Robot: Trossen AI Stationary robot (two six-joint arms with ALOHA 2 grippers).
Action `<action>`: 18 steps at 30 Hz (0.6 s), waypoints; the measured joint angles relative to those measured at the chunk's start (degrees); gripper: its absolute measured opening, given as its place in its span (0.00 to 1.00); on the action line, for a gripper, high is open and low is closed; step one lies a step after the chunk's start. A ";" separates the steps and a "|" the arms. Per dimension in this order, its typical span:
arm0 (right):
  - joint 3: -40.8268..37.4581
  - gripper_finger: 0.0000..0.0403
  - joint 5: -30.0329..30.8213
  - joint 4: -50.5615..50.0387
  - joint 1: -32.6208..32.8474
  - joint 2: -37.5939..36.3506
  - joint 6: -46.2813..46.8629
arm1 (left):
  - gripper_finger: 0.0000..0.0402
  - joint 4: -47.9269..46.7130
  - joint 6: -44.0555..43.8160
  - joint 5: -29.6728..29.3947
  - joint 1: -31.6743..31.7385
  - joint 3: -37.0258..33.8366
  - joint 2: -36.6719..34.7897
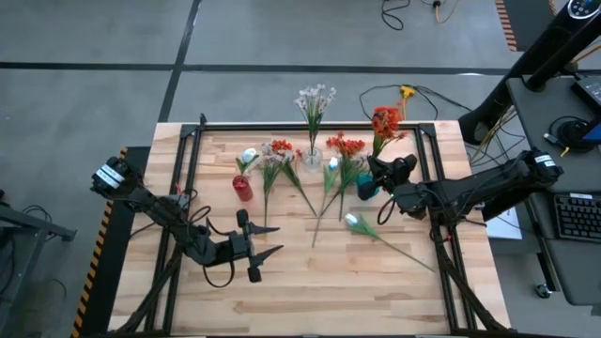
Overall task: Sort flowers into vase by color
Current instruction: Put the bottom orange flowers into the blue vase
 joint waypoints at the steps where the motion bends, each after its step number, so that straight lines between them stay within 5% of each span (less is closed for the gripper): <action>1: 0.00 0.04 -1.02 -0.50 0.00 -0.74 0.22 | 0.49 0.00 0.00 0.01 0.00 0.00 0.00; 18: -1.27 0.04 -2.63 -7.92 0.00 -4.22 3.90 | 0.49 0.02 -0.03 0.04 0.00 0.00 0.00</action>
